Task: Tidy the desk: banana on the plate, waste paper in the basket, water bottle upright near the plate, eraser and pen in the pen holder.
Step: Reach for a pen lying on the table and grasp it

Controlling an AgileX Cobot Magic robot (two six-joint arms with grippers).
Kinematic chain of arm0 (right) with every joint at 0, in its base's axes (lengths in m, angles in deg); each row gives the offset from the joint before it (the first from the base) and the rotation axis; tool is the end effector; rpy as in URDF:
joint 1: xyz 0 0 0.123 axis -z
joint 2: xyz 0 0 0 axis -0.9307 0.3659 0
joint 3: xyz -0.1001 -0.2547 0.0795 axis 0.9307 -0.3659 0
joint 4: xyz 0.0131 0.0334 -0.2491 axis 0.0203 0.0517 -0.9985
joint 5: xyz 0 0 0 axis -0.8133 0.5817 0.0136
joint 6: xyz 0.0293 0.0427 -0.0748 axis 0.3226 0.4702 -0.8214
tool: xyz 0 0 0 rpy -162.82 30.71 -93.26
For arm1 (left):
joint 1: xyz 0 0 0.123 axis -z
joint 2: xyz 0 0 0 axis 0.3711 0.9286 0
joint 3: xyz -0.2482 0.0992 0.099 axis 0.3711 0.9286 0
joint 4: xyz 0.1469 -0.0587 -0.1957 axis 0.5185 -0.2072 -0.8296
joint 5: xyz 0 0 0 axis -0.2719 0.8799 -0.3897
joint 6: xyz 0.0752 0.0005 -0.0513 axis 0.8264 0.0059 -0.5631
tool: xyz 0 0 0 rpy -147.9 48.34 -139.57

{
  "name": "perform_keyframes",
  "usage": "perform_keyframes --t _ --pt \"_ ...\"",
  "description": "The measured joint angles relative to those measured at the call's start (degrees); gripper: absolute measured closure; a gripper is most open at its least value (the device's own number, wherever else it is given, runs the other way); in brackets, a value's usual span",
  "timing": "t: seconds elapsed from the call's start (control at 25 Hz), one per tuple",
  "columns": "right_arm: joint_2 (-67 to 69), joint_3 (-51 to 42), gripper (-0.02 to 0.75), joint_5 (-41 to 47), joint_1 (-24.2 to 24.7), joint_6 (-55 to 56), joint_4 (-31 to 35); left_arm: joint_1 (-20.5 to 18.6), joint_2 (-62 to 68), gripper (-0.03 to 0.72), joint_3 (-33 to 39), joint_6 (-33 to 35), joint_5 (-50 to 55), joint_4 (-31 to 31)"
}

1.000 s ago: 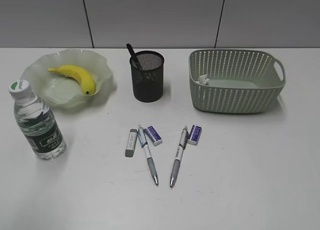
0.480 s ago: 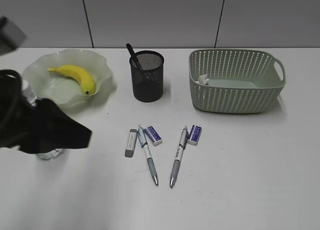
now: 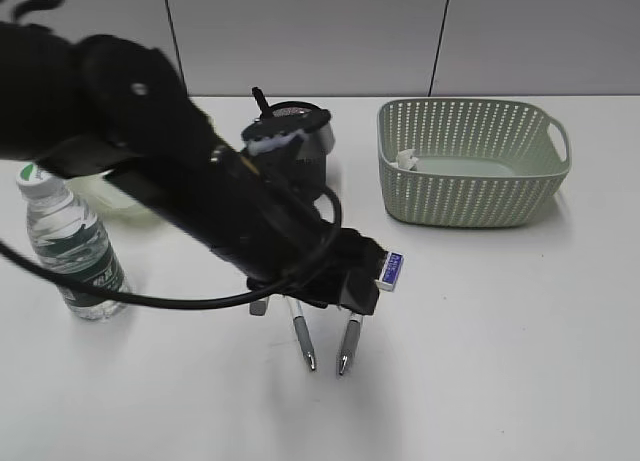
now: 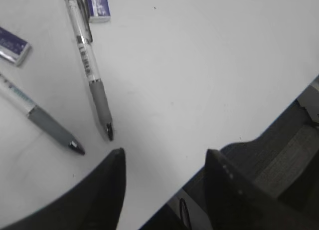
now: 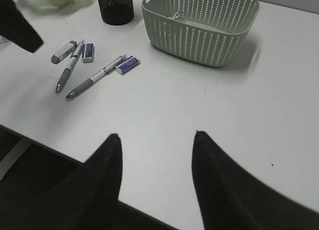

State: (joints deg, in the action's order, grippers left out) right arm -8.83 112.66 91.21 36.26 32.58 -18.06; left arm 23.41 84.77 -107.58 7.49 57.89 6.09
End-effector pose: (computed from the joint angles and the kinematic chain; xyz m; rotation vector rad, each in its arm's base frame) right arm -0.0027 -0.0081 0.2821 -0.4769 1.9612 0.3318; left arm 0.2192 -0.2622 0.2054 0.6429 2.6877 -0.8110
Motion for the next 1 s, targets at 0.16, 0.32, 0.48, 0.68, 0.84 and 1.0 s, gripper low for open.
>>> perform_keyframes --t 0.16,0.32,0.48,0.68,0.84,1.0 --pt "0.0 0.0 0.369 0.0 0.0 0.0 0.0 0.3 10.22 0.307 -11.15 -9.5 4.84 9.42" --pt "0.0 0.0 0.369 0.0 0.0 0.0 0.0 0.3 17.61 0.307 -21.16 -20.31 13.01 22.64" --pt "0.0 0.0 0.37 0.0 0.0 0.0 0.0 1.22 21.97 0.307 -27.94 -23.02 17.08 27.24" --pt "0.0 0.0 0.374 0.0 0.0 -0.08 0.0 3.63 26.15 0.308 -34.11 -27.34 20.3 33.57" --pt "0.0 0.0 0.374 0.0 0.0 -0.08 0.0 3.74 29.72 0.319 -36.88 -28.21 21.2 34.57" --pt "0.0 0.0 0.374 0.0 0.0 -0.08 0.0 3.74 32.04 0.341 -37.96 -28.21 22.07 34.72"
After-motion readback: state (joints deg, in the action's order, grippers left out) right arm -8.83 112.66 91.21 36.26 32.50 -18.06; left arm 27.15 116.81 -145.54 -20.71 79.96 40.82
